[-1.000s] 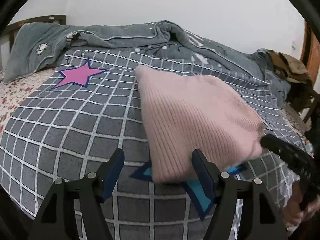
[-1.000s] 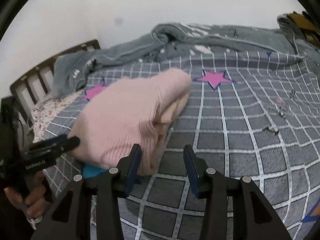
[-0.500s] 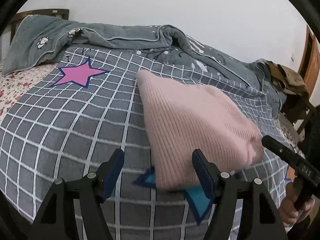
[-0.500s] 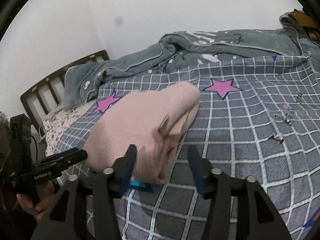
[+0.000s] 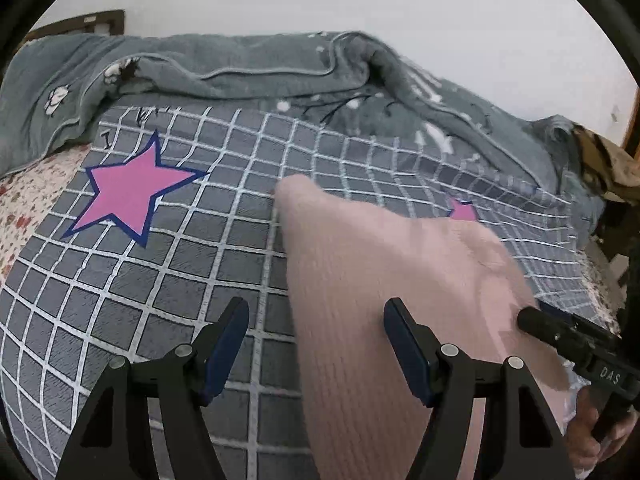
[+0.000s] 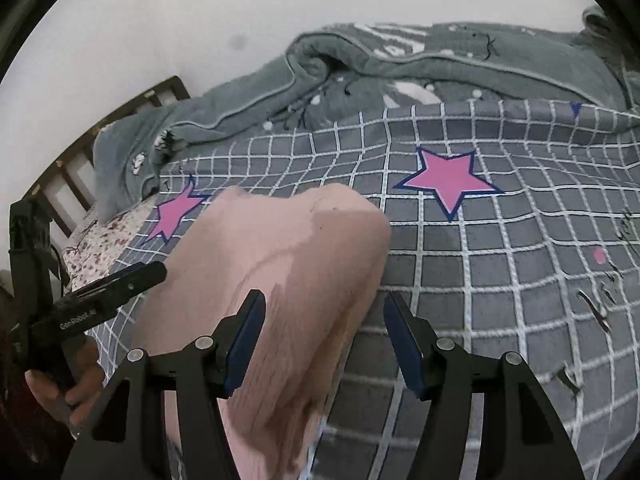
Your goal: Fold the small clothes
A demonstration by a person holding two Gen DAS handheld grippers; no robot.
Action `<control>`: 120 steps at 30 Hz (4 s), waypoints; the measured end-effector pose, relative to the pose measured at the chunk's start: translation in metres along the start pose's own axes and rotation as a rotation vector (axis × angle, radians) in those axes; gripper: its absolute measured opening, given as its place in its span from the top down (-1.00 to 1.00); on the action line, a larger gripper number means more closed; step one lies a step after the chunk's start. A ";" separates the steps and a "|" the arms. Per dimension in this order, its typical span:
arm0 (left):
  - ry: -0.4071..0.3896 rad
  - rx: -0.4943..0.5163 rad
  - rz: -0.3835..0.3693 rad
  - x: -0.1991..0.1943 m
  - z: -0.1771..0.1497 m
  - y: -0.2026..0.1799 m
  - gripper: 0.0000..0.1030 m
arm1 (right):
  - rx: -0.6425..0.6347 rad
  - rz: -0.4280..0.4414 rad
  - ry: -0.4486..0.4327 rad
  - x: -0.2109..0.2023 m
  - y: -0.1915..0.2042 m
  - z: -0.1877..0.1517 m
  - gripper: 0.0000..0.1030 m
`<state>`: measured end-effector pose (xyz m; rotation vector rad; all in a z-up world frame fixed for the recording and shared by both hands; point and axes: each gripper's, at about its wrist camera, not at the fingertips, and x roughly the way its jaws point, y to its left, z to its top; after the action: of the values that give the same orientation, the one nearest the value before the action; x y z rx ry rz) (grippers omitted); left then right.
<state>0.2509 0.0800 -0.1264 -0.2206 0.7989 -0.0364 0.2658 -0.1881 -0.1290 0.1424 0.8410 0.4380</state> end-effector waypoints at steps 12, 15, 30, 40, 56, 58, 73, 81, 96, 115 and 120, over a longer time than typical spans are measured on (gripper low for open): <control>-0.010 0.103 0.003 0.015 -0.004 -0.019 0.34 | 0.111 0.089 0.099 0.053 -0.017 -0.004 -0.30; -0.046 0.100 0.000 0.011 -0.004 -0.019 0.51 | 0.122 0.183 0.083 0.050 -0.017 -0.005 0.18; -0.092 0.105 -0.027 0.021 0.005 -0.058 0.80 | 0.122 0.137 -0.073 0.012 -0.038 0.009 0.43; -0.070 0.080 -0.058 0.021 -0.004 -0.051 0.15 | 0.005 -0.053 -0.090 0.002 -0.036 -0.005 0.06; -0.088 0.116 -0.042 0.010 -0.016 -0.056 -0.05 | -0.040 -0.083 -0.118 -0.007 -0.028 -0.019 0.41; -0.090 0.119 -0.035 0.009 -0.018 -0.056 -0.07 | -0.044 -0.080 -0.126 -0.011 -0.027 -0.020 0.41; -0.090 0.089 -0.035 -0.003 -0.025 -0.048 -0.14 | -0.121 -0.123 -0.147 -0.021 -0.010 -0.029 0.37; -0.097 0.094 -0.035 -0.010 -0.032 -0.045 -0.17 | -0.146 -0.151 -0.137 -0.026 -0.006 -0.035 0.37; -0.103 0.090 -0.056 -0.015 -0.035 -0.042 -0.21 | -0.155 -0.164 -0.143 -0.024 -0.001 -0.036 0.76; -0.117 0.097 -0.058 -0.017 -0.037 -0.045 -0.21 | -0.114 -0.122 -0.122 -0.026 -0.009 -0.037 0.56; -0.125 0.101 -0.059 -0.021 -0.040 -0.042 -0.21 | -0.115 -0.128 -0.111 -0.024 -0.009 -0.039 0.54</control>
<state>0.2098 0.0340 -0.1293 -0.1491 0.6636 -0.1171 0.2256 -0.2086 -0.1406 0.0066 0.7093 0.3537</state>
